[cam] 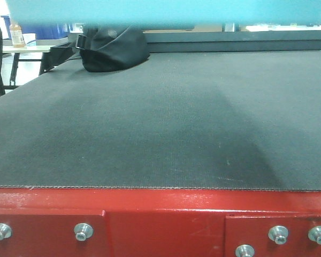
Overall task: Fetch blue bin and place on conveyor start
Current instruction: 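Lower the turquoise bin onto the grey conveyor belt with both grippers, then open both grippers and raise them away from the bin rims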
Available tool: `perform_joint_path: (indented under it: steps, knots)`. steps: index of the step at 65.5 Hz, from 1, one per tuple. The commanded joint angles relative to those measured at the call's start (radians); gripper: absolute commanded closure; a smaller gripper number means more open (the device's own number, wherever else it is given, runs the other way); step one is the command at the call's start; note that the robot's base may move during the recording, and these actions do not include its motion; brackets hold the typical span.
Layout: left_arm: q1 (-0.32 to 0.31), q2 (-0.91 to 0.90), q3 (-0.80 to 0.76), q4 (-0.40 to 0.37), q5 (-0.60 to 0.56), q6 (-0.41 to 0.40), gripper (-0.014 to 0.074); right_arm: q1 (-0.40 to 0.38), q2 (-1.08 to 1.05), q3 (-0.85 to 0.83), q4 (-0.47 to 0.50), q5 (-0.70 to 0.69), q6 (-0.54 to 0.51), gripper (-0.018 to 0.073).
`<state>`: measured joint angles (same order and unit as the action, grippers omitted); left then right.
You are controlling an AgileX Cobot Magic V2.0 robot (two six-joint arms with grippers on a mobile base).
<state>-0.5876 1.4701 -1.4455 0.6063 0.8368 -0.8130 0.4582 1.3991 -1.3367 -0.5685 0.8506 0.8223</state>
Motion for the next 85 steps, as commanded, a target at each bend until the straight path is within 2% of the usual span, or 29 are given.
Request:
perform_joint_path:
  steps: [1, 7, 12, 26, 37, 64, 68, 71, 75, 82, 85]
  knots:
    - [0.012, 0.028, 0.002, -0.108, -0.116, 0.0, 0.0707, 0.01, 0.025, 0.034, 0.02, -0.106, 0.055, 0.0724]
    - [0.065, 0.048, 0.038, -0.189, -0.161, 0.0, 0.0707, 0.0, 0.042, 0.098, 0.02, -0.172, 0.099, 0.0724]
    - [0.099, 0.056, 0.082, -0.207, -0.208, 0.0, 0.0707, -0.018, 0.057, 0.14, 0.02, -0.247, 0.101, 0.0724]
    - [0.107, 0.082, 0.192, -0.178, -0.314, 0.009, 0.0707, -0.076, 0.155, 0.164, 0.021, -0.356, 0.101, 0.0724]
    - [0.143, 0.118, 0.223, -0.181, -0.395, 0.009, 0.0707, -0.09, 0.198, 0.164, 0.021, -0.391, 0.099, 0.0724]
    - [0.158, 0.164, 0.223, -0.164, -0.384, 0.026, 0.07, -0.09, 0.255, 0.161, 0.01, -0.443, 0.099, 0.0724]
    - [0.158, 0.164, 0.223, -0.151, -0.38, 0.026, 0.0652, -0.09, 0.255, 0.158, -0.007, -0.462, 0.099, 0.0724]
    - [0.158, 0.164, 0.223, -0.148, -0.38, 0.026, 0.0576, -0.09, 0.255, 0.153, -0.009, -0.462, 0.099, 0.0689]
    - [0.158, 0.162, 0.223, -0.148, -0.377, 0.026, 0.0477, -0.09, 0.255, 0.15, -0.009, -0.449, 0.099, 0.0578]
    - [0.163, 0.162, 0.217, -0.146, -0.345, 0.026, 0.0267, -0.09, 0.255, 0.15, -0.009, -0.423, 0.099, 0.0317]
    - [0.165, 0.162, 0.21, -0.141, -0.321, 0.026, 0.0208, -0.09, 0.255, 0.15, -0.009, -0.396, 0.099, 0.0263]
